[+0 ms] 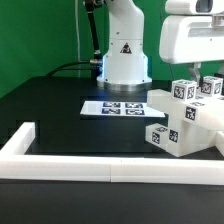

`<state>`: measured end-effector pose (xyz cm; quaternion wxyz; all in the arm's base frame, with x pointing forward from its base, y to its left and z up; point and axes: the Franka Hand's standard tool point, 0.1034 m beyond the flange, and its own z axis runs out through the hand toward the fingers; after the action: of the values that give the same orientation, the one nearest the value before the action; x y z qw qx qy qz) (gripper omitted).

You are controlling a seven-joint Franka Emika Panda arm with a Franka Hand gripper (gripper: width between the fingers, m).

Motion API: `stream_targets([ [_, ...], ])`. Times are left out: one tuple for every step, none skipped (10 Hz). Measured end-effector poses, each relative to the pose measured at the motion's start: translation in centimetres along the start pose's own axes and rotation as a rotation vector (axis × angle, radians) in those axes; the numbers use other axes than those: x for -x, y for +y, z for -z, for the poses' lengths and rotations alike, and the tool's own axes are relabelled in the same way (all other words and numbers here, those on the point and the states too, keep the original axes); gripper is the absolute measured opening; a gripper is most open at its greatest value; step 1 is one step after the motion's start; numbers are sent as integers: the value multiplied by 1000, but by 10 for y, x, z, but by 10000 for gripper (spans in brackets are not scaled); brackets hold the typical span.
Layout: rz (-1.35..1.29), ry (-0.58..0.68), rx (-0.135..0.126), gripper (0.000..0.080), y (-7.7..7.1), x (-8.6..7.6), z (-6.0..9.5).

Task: Assemble chair

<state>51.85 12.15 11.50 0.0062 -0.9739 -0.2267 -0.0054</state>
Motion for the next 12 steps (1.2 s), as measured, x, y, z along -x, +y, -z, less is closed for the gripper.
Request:
stream_targets([
  [0,0,0,286,0,0,0],
  [-2,0,0,287,0,0,0],
  [-73,0,-1,287,0,0,0],
  [-162,0,-2,287,0,0,0],
  [-238,0,-2,287,0,0,0],
  [-318,1,-3,287,-1,0,0],
  [-382,0,-3,287,-1,0,0],
  [-422,0,-4,287,-1,0,0],
  [-506,0,-4,287,-1,0,0],
  [-568,0,-4,288,-1,0,0],
  [-623,0,-4,288,-1,0,0],
  [-702,0,-4,288,-2,0,0],
])
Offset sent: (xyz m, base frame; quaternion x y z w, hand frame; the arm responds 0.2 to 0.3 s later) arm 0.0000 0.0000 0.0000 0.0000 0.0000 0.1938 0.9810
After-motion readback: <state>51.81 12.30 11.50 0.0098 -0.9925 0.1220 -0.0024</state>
